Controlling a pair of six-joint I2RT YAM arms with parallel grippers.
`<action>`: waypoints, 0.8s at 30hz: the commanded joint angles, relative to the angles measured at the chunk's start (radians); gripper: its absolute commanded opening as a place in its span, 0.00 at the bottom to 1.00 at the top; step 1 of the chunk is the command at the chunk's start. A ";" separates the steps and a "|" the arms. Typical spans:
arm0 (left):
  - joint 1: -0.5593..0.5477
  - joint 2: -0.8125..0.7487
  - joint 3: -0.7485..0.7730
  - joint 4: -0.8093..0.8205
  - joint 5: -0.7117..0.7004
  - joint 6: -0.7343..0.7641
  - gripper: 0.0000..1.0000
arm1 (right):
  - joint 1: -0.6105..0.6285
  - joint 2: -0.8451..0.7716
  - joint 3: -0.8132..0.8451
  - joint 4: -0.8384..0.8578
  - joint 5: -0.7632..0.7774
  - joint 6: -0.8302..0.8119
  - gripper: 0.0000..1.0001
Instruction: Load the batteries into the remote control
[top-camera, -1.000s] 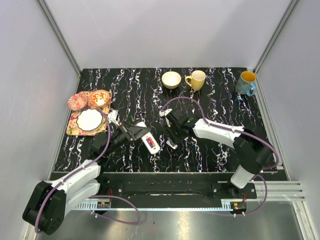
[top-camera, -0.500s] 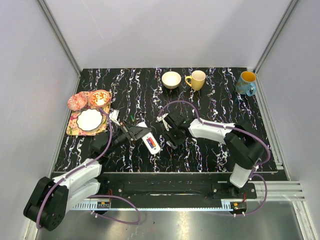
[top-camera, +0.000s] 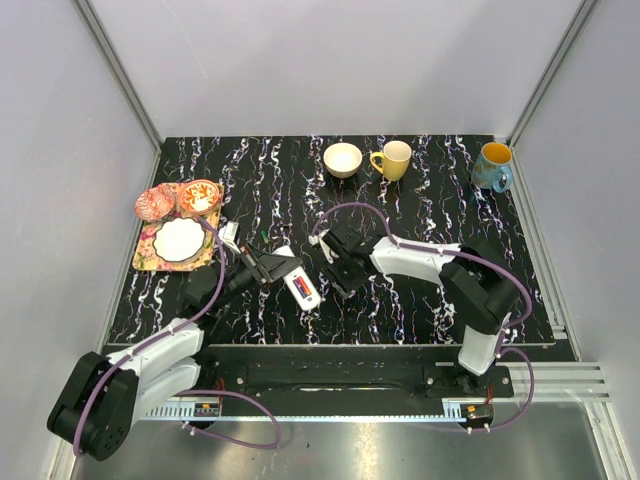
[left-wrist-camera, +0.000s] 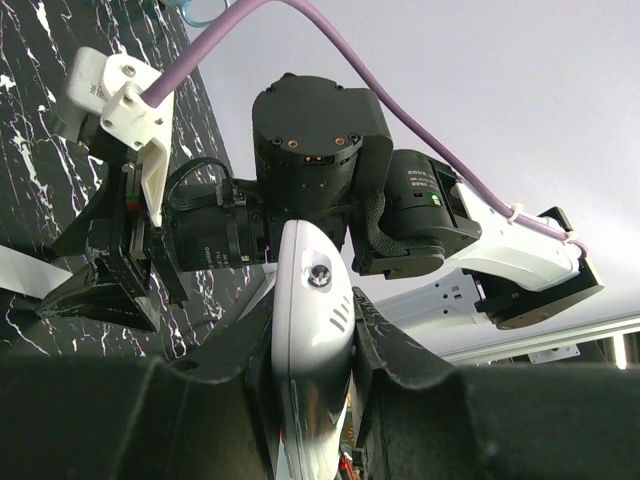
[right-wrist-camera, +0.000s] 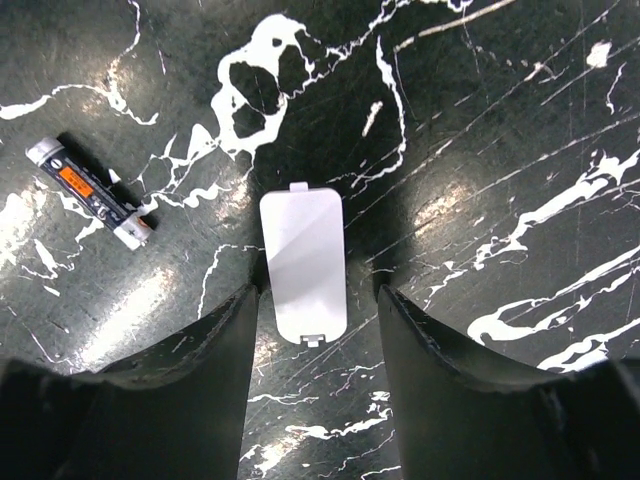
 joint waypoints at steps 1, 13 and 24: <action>0.005 0.005 -0.006 0.096 0.023 -0.009 0.00 | 0.017 0.033 0.050 -0.007 -0.008 -0.002 0.55; 0.005 0.025 -0.009 0.120 0.027 -0.015 0.00 | 0.018 0.018 0.026 -0.060 -0.003 0.042 0.55; 0.005 0.045 -0.011 0.149 0.032 -0.023 0.00 | 0.053 0.030 0.036 -0.133 0.058 0.038 0.54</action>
